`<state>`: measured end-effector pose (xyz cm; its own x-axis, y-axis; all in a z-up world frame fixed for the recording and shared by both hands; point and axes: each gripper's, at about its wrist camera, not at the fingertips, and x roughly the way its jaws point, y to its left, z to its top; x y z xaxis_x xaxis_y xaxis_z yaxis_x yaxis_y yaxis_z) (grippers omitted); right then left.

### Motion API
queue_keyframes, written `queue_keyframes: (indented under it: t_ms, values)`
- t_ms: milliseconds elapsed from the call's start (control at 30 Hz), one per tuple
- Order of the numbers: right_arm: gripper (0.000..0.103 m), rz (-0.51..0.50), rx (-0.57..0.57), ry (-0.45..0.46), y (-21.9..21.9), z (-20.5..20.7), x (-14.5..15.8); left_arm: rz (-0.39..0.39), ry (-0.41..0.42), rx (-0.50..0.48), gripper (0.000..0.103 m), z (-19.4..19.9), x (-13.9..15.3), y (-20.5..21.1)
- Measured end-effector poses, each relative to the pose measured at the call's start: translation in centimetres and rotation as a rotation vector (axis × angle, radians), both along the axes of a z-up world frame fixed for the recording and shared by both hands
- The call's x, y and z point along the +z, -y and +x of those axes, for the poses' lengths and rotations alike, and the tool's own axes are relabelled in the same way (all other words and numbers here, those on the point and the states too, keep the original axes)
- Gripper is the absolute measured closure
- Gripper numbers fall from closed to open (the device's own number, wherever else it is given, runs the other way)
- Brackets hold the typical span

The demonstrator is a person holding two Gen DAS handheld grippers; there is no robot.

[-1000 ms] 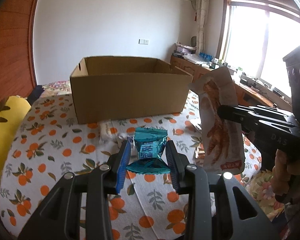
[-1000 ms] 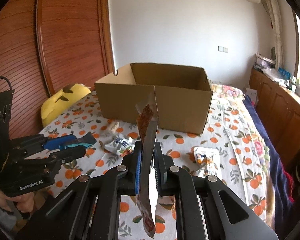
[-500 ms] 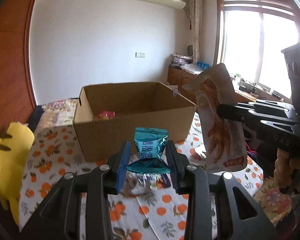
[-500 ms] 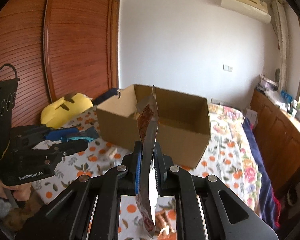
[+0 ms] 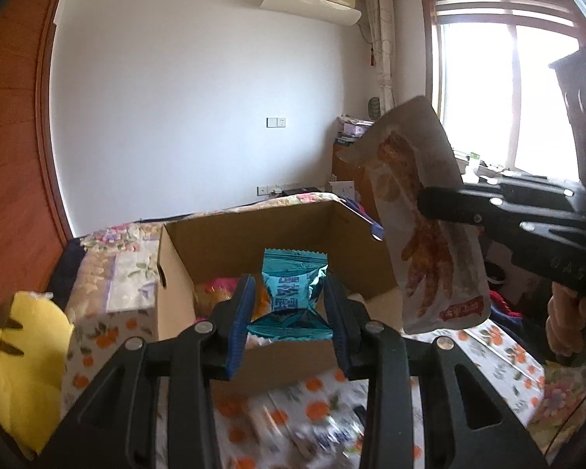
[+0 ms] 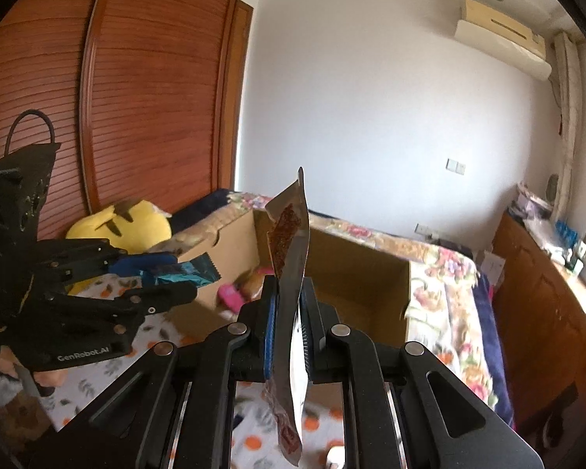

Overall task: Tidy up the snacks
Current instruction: 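Carry the teal packet into the box with the left gripper while the right gripper drops the chicken-feet packet in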

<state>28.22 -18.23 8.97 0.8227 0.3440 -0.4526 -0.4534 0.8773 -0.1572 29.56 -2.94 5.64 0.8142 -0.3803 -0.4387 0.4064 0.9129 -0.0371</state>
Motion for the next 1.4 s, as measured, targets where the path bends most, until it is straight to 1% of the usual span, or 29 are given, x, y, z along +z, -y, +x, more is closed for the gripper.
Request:
queue_keyframes:
  t_ms: [100, 300, 433, 600, 767, 833, 900, 1000, 1067, 1100, 1133, 1200, 1300, 1400]
  values:
    - [0.094, -0.016, 0.006, 0.017, -0.5, 2.0, 0.6, -0.002, -0.007, 0.006, 0.069, 2.4, -0.1, -0.3]
    - [0.094, -0.027, 0.002, 0.059, -0.8, 5.2, 1.7, -0.022, -0.02, 0.02, 0.068, 5.6, -1.0, -1.0]
    - [0.094, -0.04, -0.007, 0.057, -1.5, 7.3, 0.3, -0.016, -0.049, 0.028, 0.068, 7.3, -2.4, -0.9]
    - [0.094, -0.055, -0.022, 0.011, -2.1, 10.1, -2.4, 0.002, -0.081, 0.031, 0.068, 8.6, -4.0, -0.6]
    - [0.094, -0.063, -0.034, -0.044, -1.9, 12.1, -4.5, 0.026, -0.088, 0.029, 0.068, 9.0, -4.9, 0.0]
    - [0.094, -0.059, -0.04, -0.074, -1.6, 12.5, -5.5, 0.022, -0.1, 0.029, 0.068, 9.3, -5.1, 0.1]
    - [0.094, -0.054, -0.044, -0.099, -1.5, 12.9, -6.3, 0.021, -0.102, 0.03, 0.066, 9.7, -5.4, -0.1]
    - [0.093, -0.05, -0.051, -0.139, -1.3, 13.5, -7.4, 0.024, -0.103, 0.035, 0.059, 9.6, -5.4, 0.0]
    - [0.09, -0.042, -0.049, -0.144, -1.3, 13.4, -7.6, 0.026, -0.104, 0.037, 0.056, 9.5, -5.3, 0.0]
    - [0.089, -0.035, -0.047, -0.145, -1.2, 13.4, -7.6, 0.024, -0.104, 0.039, 0.055, 9.4, -5.3, 0.0]
    - [0.086, -0.028, -0.049, -0.148, -1.2, 13.4, -7.6, 0.023, -0.104, 0.04, 0.055, 9.4, -5.3, -0.1]
    - [0.085, -0.018, -0.05, -0.148, -1.1, 13.3, -7.4, 0.021, -0.101, 0.046, 0.054, 9.2, -5.2, -0.3]
    - [0.08, -0.014, -0.051, -0.145, -0.9, 12.9, -7.1, 0.026, -0.087, 0.049, 0.053, 8.5, -4.9, -0.3]
    - [0.079, -0.003, -0.057, -0.141, -0.7, 12.3, -6.6, 0.028, -0.076, 0.049, 0.052, 7.7, -4.5, -0.3]
